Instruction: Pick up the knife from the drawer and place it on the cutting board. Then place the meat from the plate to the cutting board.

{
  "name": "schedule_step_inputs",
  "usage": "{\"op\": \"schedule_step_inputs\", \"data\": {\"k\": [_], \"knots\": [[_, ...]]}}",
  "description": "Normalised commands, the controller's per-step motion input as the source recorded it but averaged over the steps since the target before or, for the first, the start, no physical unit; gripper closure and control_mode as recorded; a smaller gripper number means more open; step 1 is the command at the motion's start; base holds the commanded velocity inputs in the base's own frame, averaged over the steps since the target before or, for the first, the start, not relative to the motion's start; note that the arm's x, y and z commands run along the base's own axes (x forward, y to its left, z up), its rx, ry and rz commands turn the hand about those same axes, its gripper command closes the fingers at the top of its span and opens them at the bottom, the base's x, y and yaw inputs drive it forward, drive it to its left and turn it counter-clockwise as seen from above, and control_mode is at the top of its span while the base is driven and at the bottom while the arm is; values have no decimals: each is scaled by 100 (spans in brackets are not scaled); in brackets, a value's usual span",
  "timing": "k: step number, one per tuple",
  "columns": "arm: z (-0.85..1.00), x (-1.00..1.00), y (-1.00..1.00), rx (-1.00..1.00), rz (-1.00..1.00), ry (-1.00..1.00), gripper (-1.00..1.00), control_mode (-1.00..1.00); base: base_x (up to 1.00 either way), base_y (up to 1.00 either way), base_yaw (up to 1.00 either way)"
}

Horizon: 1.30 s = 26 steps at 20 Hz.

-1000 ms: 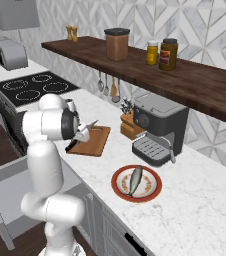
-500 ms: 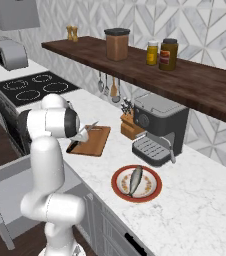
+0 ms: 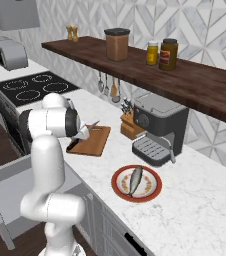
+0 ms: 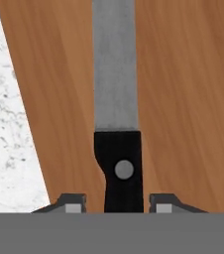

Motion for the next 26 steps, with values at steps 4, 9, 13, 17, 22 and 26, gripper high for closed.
{"op": "schedule_step_inputs", "data": {"k": [4, 9, 13, 17, 22, 26], "knots": [[4, -25, 0, 0, 1, 0, -100, -100, 0, 0, 0], [33, -30, -8, 0, 0, 0, -100, -100, 0, 0, 0], [39, -19, -13, 1, 0, 0, -100, -100, 0, 0, 0], [34, -37, -23, 1, 0, 0, -100, -100, 0, 0, 0], [31, -56, -22, 0, 0, 0, -100, -100, 0, 0, 0], [28, -83, -28, 0, 2, 0, -100, -100, 0, 0, 0]]}}
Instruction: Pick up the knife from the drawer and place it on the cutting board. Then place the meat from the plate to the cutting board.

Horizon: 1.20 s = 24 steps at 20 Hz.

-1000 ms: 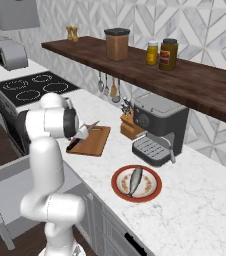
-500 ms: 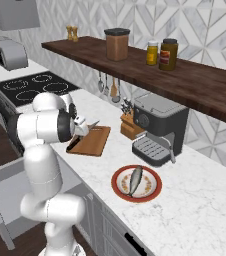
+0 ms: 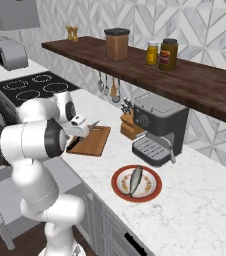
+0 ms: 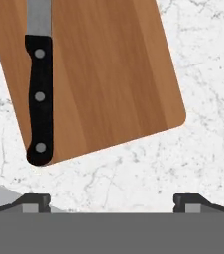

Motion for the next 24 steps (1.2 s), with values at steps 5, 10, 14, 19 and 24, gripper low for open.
{"op": "schedule_step_inputs", "data": {"k": [5, 10, 14, 19, 24], "knots": [[31, -82, -40, 1, 5, 0, -100, -100, 0, 0, 0], [24, -77, -46, 1, 8, 0, -100, -100, 0, 0, 0], [21, -75, -45, 0, 9, -1, -100, -100, 0, 0, 0], [22, -59, -62, 2, 7, 0, -100, -100, 0, 0, 0], [5, -30, -71, 4, 7, 0, -100, -100, 0, 0, 0]]}}
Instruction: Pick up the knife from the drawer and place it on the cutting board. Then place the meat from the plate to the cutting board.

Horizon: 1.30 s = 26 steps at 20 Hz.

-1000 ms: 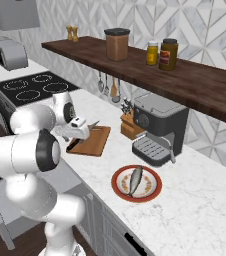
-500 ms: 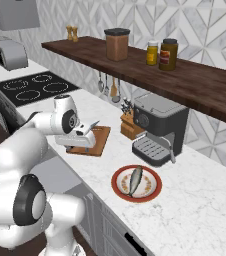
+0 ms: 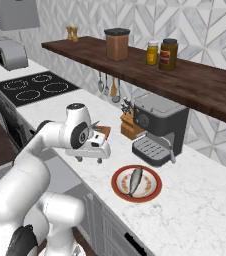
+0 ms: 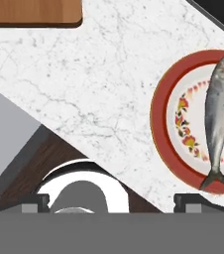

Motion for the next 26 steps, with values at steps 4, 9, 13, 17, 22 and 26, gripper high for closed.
{"op": "schedule_step_inputs", "data": {"k": [4, 9, 13, 17, 22, 26], "knots": [[0, -2, -80, 6, 7, 1, -100, -100, 0, 0, 0], [0, 1, -65, 6, 9, 0, -100, -100, 0, 0, 0], [-3, 10, -46, 1, 6, 3, -100, -100, 0, 0, 0], [-18, 14, -37, 0, 4, 8, -100, -100, 0, 0, 0], [-13, 24, -48, 1, 3, 5, -100, -100, 0, 0, 0], [-13, 25, -41, 1, 2, 5, -100, -100, 0, 0, 0]]}}
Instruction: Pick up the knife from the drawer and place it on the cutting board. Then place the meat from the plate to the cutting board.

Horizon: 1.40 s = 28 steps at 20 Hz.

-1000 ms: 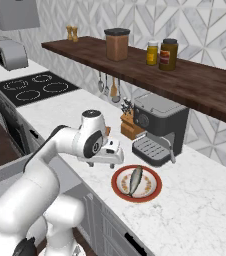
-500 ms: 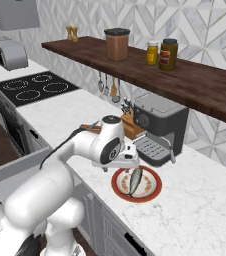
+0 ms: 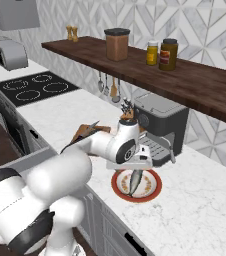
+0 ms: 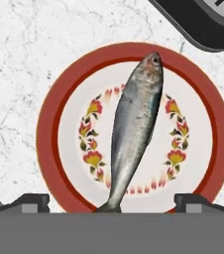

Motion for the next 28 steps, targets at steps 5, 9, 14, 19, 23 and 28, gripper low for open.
{"op": "schedule_step_inputs", "data": {"k": [5, 9, 14, 19, 23, 28], "knots": [[-28, 21, -23, 0, 2, 0, -100, -100, 0, 0, 0], [-31, 23, -16, 0, 3, 0, -100, -100, 0, 0, 0], [-18, 14, 1, 0, 0, 0, -100, -100, 0, 0, 0], [-6, 31, 6, 0, 0, 0, -100, -100, 0, 0, 0], [-16, 23, 0, 0, 0, 0, -100, -100, 0, 0, 0], [-16, 2, -7, 0, 0, 0, -100, -100, 0, 0, 0]]}}
